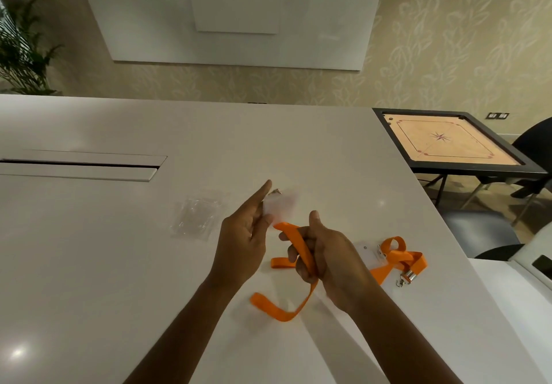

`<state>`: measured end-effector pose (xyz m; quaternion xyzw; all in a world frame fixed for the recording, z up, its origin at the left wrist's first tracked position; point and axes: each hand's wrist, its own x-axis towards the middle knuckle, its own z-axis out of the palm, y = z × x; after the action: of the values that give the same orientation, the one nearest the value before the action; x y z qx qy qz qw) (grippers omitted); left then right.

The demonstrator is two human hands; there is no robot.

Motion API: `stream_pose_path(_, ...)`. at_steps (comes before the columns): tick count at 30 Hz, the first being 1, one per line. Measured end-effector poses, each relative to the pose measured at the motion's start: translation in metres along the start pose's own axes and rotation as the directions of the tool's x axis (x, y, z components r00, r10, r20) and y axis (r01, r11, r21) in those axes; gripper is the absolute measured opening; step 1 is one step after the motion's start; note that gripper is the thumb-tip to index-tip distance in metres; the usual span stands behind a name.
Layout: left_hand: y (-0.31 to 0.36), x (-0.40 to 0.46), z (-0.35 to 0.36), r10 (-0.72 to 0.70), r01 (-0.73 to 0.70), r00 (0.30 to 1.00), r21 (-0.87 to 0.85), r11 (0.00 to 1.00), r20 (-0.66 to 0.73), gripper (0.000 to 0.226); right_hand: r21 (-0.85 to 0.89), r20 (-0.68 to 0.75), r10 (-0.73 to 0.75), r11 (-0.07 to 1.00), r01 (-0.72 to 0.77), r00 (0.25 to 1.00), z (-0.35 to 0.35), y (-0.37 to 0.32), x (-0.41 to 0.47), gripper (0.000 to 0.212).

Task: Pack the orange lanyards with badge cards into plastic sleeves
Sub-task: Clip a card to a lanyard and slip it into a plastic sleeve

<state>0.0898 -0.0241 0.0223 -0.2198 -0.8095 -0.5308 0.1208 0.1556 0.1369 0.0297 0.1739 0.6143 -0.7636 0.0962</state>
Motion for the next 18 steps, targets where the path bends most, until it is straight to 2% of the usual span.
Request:
stream_pose_path(5,-0.005,-0.006,-0.001,0.15,-0.158,0.98,0.059,0.986,0.131,0.051,0.039,0.024,0.009,0.999,-0.009,1.0,-0.003,-0.007,-0.001,0.078)
stream_pose_path(8,-0.007,-0.008,0.001,0.173,-0.197,0.967,0.12,0.973,0.185,0.054,0.084,0.051,-0.018,0.996,0.014,0.999,-0.004,-0.009,-0.003,0.078)
stream_pose_path(11,-0.01,-0.01,0.002,0.165,-0.21,0.961,0.197,0.958,0.224,0.054,0.07,0.016,-0.064,0.996,0.063,0.998,-0.004,-0.008,-0.006,0.074)
stream_pose_path(15,-0.012,-0.009,0.002,0.174,-0.203,0.965,0.139,0.969,0.194,0.055,0.074,-0.031,-0.12,0.99,0.122,0.992,-0.001,-0.002,-0.009,0.057)
stream_pose_path(18,-0.01,-0.009,0.004,0.077,-0.086,0.993,0.104,0.991,0.088,0.066,0.082,-0.051,-0.138,0.987,0.142,0.989,0.0,0.002,-0.008,0.051)
